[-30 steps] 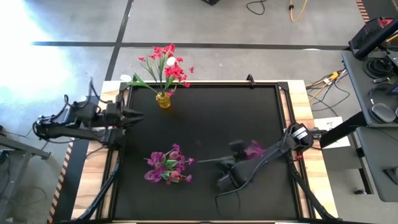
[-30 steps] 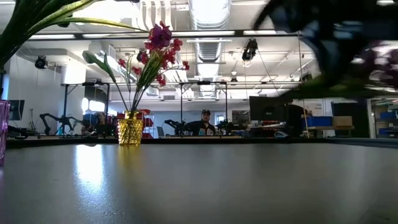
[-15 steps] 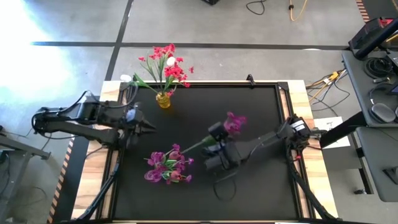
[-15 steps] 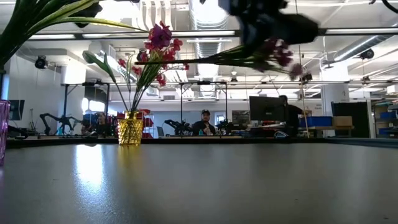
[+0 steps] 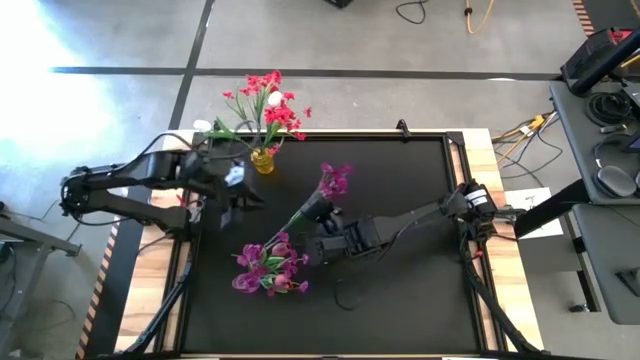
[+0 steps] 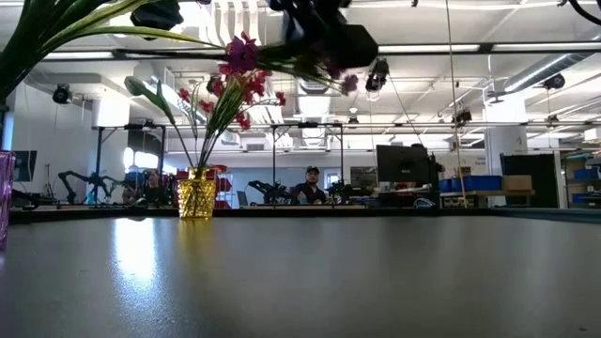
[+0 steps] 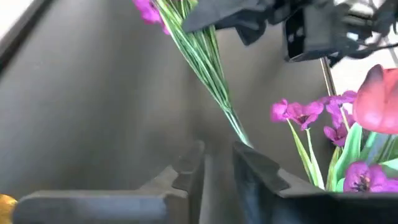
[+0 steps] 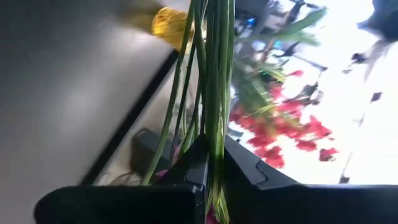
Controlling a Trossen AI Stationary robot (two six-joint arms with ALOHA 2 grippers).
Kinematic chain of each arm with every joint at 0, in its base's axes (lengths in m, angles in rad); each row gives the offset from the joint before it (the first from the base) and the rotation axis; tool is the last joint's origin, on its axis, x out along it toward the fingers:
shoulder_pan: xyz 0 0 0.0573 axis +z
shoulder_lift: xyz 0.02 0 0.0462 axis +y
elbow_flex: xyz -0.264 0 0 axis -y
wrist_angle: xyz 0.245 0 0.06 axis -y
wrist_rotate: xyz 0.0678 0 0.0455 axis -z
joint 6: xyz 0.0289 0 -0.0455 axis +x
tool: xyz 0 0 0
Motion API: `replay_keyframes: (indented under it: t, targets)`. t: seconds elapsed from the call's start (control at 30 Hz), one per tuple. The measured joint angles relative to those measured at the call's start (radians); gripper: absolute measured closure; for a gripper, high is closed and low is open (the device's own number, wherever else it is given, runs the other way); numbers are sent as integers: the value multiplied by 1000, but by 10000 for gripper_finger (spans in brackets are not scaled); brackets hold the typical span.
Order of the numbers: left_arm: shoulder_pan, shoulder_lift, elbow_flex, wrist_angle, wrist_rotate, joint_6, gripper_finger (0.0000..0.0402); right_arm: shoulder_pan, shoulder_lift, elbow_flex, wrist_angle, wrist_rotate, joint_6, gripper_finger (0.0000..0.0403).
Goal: Sort flowers into vase by color
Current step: Put the violet flowers into the violet vase
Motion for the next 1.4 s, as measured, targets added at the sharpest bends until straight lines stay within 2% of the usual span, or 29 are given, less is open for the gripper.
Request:
replay_keyframes:
  t: [0.17,0.4,0.5,0.7,0.8,0.9,1.17,1.27,1.4]
  targets:
    - [0,111,64,-36,6,-8,269,-2,0,0,158,27,-180,381]
    - [0,250,185,-64,21,18,183,-2,0,0,265,43,-296,381]
    - [0,303,224,-89,53,30,168,-2,0,0,274,43,-309,381]
    - [0,389,244,-98,57,82,172,-2,0,0,278,43,-307,381]
    - [0,418,244,-96,58,114,183,-2,0,0,291,43,-306,381]
    - [-3,430,244,-95,58,135,214,-2,0,0,291,43,-304,381]
    - [-2,382,235,-94,37,164,381,-1,0,0,303,52,-272,372]
    - [-2,354,228,-87,-7,172,387,3,0,1,309,48,-232,348]
    - [-3,305,182,-41,-21,173,395,9,0,1,334,39,-177,293]
